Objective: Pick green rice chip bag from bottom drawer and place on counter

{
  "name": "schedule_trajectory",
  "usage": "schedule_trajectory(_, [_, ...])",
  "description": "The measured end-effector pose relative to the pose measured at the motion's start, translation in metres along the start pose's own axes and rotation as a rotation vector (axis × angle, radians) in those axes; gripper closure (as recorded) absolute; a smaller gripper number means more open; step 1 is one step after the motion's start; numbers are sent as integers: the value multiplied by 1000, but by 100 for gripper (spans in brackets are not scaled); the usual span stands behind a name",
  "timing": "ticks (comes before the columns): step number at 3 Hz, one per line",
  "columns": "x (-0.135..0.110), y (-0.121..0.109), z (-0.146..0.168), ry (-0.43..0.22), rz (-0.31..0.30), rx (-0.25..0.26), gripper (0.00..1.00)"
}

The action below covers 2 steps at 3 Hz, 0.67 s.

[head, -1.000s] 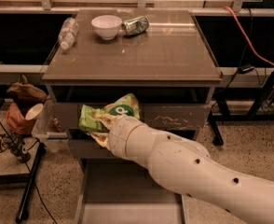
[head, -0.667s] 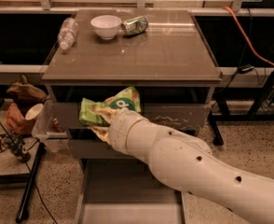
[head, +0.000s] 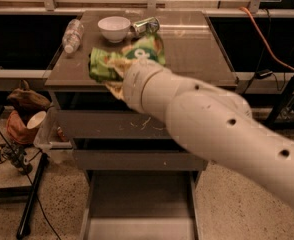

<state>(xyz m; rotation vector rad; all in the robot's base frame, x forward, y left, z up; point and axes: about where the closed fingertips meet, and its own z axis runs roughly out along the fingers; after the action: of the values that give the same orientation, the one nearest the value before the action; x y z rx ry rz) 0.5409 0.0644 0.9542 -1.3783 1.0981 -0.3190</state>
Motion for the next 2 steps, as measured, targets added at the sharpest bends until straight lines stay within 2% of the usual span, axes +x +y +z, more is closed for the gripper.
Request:
schedule_trajectory(1, [30,-63,5,22,-13,104,100])
schedule_trajectory(2, [78,-94,39,26,23,122,100])
